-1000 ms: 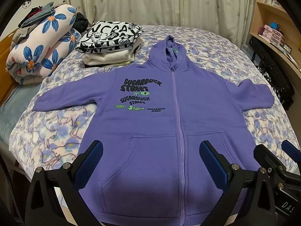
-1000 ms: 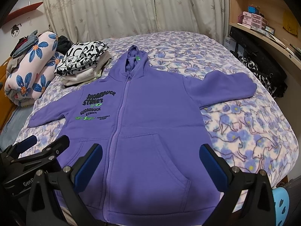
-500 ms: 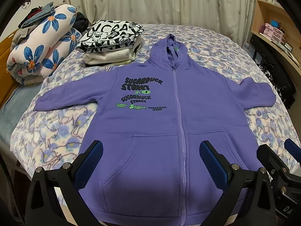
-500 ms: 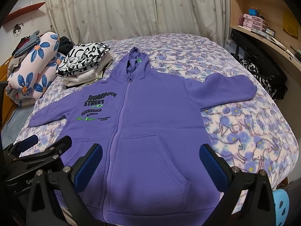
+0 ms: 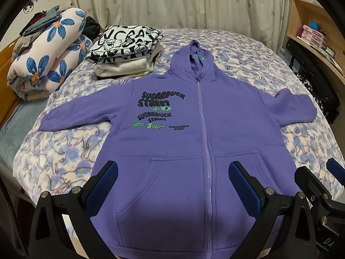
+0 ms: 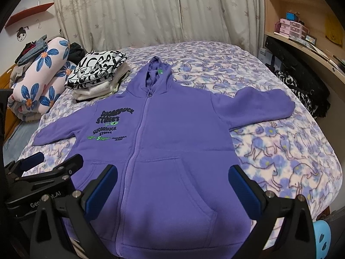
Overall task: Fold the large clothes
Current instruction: 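Move the right tool to the hoodie sleeve cuff and grasp it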
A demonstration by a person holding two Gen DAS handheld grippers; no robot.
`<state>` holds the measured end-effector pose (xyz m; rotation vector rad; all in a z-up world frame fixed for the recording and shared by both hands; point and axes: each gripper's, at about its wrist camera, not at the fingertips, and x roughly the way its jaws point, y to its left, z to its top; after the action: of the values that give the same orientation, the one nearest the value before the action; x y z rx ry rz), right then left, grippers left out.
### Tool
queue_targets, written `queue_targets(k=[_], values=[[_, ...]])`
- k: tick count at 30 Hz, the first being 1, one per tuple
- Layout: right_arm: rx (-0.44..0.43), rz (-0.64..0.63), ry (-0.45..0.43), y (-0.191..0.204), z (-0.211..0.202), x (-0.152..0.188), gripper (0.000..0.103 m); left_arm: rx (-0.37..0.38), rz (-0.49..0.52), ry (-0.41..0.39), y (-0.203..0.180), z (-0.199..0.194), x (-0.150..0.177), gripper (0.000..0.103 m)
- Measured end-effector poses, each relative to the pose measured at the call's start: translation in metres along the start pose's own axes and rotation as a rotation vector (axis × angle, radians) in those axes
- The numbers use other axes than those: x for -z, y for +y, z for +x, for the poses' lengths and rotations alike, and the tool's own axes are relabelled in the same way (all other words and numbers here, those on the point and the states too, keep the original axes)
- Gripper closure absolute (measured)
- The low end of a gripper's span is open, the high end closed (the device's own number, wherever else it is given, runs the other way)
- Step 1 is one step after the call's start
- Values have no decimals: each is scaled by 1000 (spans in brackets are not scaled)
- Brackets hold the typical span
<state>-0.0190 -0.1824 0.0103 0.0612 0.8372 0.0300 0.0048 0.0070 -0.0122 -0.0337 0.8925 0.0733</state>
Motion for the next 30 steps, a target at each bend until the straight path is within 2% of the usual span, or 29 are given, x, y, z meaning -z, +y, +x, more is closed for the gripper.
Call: queue_targets(k=[6,20,22,27,30], values=[[12,12,-29,-25,-1,-23,1,-22,11,-47,-11,-2,-24,1],[197,-2,-208,-90,-22,-86,1,35,50,-160,-50,-6,-100,1],[218,0,-217,-102,-20,-95,1,42,69,-167,-60,0,-110,1],[271,22,-229,-138,-13,-115,1,112,75,-119,-84,29,-134,1],[289,40,-228,-160,-2,-121,1,122,104,-130,-104,51,-143,1]])
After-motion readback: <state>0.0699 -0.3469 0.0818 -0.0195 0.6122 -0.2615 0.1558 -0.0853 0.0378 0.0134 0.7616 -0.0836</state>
